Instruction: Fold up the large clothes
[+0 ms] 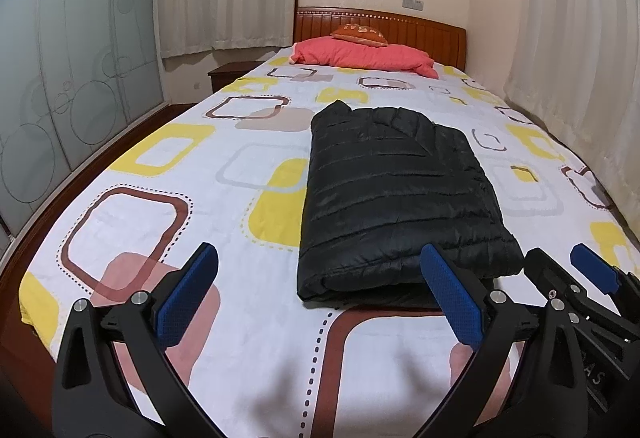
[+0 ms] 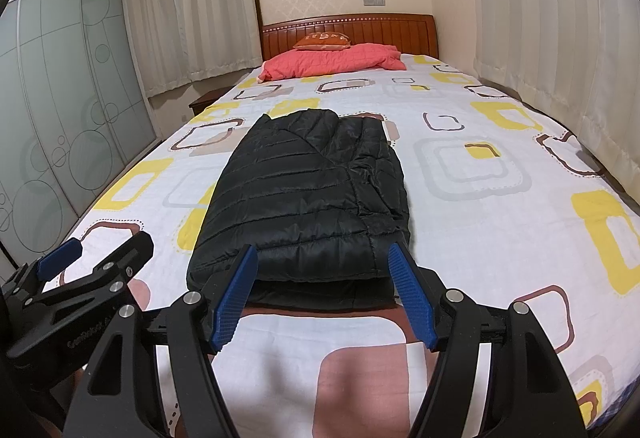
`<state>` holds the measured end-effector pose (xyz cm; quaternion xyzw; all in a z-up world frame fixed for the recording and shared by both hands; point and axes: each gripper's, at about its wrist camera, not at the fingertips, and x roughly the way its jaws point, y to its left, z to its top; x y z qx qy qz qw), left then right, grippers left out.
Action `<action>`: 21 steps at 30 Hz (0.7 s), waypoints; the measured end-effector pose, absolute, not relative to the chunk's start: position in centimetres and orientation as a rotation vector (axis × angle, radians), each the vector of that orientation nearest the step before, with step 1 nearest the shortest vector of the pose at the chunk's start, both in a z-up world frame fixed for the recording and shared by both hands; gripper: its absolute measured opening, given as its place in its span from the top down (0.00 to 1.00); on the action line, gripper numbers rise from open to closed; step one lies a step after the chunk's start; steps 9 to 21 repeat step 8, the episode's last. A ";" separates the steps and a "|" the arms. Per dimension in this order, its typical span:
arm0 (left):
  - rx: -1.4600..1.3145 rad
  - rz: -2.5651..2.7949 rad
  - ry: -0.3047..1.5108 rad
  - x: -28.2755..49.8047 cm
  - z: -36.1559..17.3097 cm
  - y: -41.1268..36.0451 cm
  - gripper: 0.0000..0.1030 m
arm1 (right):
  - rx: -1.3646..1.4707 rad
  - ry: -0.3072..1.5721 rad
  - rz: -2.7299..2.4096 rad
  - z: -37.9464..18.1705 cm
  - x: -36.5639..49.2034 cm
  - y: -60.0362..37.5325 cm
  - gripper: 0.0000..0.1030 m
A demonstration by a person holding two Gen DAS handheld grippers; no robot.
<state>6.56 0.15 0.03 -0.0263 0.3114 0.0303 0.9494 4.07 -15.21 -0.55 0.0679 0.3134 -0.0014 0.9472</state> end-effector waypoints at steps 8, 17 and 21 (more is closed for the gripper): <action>-0.079 0.056 0.713 8.4 -1.8 1.2 0.02 | 0.153 0.655 -0.015 -1.5 4.7 -16.1 0.29; -0.079 0.056 0.713 8.4 -1.8 1.2 0.02 | 0.153 0.655 -0.015 -1.5 4.7 -16.1 0.29; -0.079 0.056 0.713 8.4 -1.8 1.2 0.02 | 0.153 0.655 -0.015 -1.5 4.7 -16.1 0.29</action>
